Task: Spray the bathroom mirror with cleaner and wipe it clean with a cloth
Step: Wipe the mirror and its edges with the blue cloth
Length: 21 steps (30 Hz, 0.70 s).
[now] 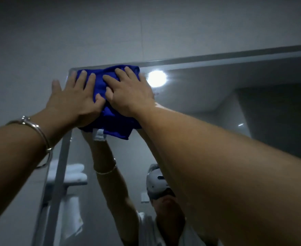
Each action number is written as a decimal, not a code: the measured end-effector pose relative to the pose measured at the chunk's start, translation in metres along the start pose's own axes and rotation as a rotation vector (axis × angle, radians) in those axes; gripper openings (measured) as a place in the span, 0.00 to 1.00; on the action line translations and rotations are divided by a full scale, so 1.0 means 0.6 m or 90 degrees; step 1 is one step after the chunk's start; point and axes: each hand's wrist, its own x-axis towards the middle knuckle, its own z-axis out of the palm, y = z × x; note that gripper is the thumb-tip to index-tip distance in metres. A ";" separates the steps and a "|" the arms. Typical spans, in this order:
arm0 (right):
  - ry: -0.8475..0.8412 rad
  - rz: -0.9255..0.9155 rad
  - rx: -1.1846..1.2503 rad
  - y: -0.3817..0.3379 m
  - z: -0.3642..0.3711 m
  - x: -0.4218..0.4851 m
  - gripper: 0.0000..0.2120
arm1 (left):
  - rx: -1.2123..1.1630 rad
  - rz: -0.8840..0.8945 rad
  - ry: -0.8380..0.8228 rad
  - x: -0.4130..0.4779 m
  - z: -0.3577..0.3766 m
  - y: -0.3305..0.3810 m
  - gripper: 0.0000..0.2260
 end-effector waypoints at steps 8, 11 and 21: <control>0.023 0.148 -0.043 0.260 -0.096 -0.086 0.23 | -0.192 0.086 0.063 0.053 -0.061 0.306 0.28; 0.035 0.177 -0.032 0.318 -0.111 -0.141 0.23 | -0.215 0.108 0.073 0.031 -0.071 0.384 0.28; 0.054 0.191 0.001 0.312 -0.097 -0.249 0.23 | -0.216 0.147 0.025 -0.066 -0.064 0.410 0.28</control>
